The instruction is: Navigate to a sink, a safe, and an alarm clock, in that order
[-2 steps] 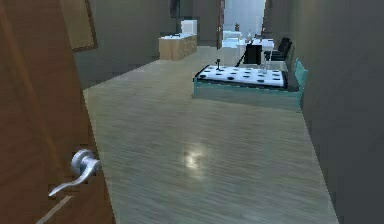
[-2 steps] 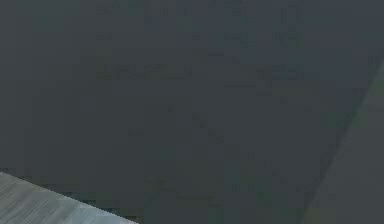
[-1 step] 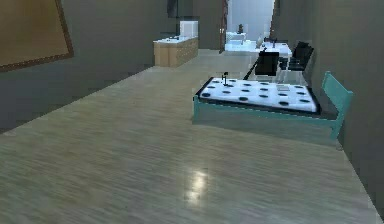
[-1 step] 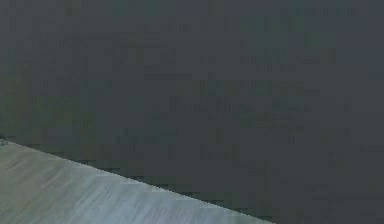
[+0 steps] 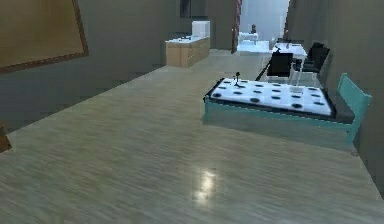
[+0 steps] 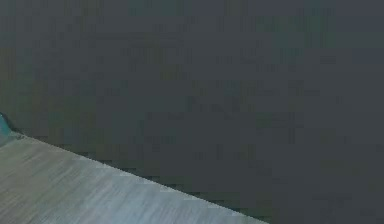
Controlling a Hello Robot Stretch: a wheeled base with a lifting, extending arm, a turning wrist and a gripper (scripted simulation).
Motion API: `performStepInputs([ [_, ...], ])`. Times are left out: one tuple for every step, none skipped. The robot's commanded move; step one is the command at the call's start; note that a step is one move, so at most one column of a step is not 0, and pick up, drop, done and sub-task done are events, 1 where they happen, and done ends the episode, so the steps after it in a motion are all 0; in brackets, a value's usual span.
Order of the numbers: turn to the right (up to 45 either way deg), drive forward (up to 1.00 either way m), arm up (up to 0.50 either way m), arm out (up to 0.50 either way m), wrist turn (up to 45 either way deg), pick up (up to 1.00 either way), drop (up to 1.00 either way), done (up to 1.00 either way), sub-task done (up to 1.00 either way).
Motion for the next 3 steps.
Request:
performStepInputs([
  [0.0, 0.1, 0.0, 0.0, 0.0, 0.0, 0.0, 0.0, 0.0],
  [-6.0, 0.0, 0.0, 0.0, 0.0, 0.0, 0.0, 0.0, 0.0],
  [0.0, 1.0, 0.0, 0.0, 0.0, 0.0, 0.0, 0.0, 0.0],
])
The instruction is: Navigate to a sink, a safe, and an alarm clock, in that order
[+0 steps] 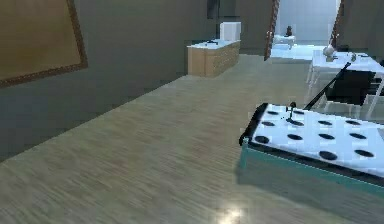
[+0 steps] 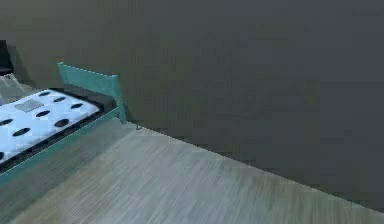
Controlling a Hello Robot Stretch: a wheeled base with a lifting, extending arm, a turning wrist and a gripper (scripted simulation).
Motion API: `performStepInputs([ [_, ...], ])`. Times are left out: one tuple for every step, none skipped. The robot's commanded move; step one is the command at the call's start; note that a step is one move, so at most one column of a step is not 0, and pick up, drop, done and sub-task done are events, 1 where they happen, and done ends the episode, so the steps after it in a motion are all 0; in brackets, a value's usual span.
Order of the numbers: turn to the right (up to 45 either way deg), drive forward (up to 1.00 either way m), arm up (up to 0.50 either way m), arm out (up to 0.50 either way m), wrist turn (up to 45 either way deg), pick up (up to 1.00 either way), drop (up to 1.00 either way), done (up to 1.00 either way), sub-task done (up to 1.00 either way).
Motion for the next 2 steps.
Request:
performStepInputs([
  [0.0, 1.0, 0.0, 0.0, 0.0, 0.0, 0.0, 0.0, 0.0],
  [0.0, 0.75, 0.0, 0.0, 0.0, 0.0, 0.0, 0.0, 0.0],
])
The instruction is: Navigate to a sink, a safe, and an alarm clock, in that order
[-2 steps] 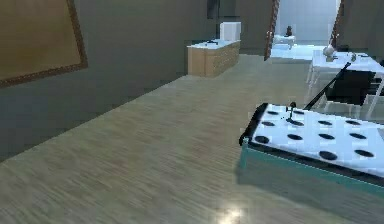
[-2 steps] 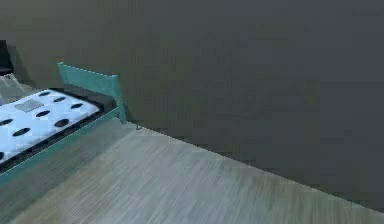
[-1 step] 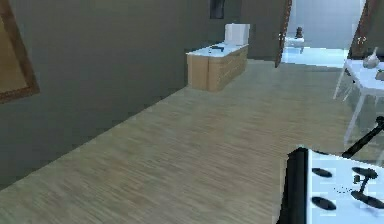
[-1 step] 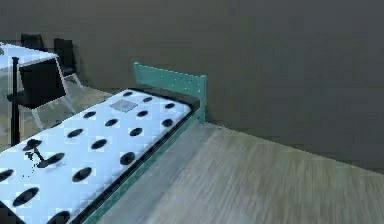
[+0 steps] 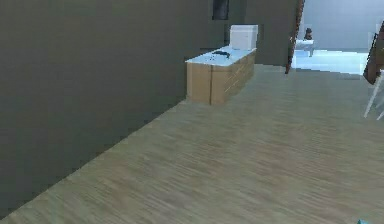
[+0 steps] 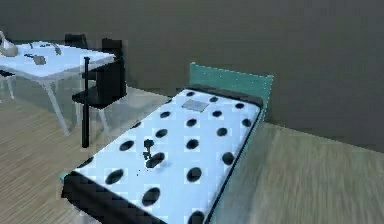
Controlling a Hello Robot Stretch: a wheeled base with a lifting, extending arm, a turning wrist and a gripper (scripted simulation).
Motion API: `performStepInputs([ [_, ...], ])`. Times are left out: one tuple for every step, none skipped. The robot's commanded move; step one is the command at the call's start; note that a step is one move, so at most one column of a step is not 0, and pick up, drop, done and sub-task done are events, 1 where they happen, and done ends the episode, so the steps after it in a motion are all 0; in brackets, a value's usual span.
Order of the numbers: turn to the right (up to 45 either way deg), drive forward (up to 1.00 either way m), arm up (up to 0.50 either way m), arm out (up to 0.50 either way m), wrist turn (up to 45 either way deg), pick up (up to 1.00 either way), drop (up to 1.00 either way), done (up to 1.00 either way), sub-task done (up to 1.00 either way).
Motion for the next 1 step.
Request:
performStepInputs([
  [18.0, 0.0, 0.0, 0.0, 0.0, 0.0, 0.0, 0.0, 0.0],
])
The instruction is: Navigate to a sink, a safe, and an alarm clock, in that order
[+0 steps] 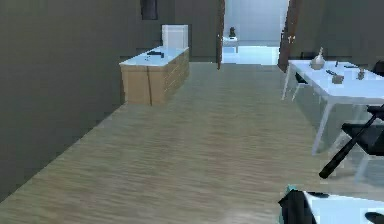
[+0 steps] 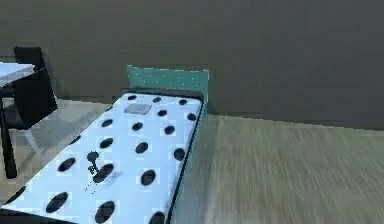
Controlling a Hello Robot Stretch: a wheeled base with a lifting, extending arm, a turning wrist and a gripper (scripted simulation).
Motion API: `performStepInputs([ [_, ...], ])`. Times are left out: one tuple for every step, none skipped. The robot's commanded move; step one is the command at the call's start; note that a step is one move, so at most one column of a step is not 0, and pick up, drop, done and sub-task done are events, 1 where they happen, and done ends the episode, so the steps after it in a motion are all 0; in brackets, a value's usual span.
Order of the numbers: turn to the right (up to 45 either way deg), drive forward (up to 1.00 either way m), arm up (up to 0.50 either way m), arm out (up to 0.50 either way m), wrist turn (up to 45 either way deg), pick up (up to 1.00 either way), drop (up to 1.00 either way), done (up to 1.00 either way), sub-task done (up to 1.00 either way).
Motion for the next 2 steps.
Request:
performStepInputs([
  [0.0, 1.0, 0.0, 0.0, 0.0, 0.0, 0.0, 0.0, 0.0],
  [3.0, 0.0, 0.0, 0.0, 0.0, 0.0, 0.0, 0.0, 0.0],
])
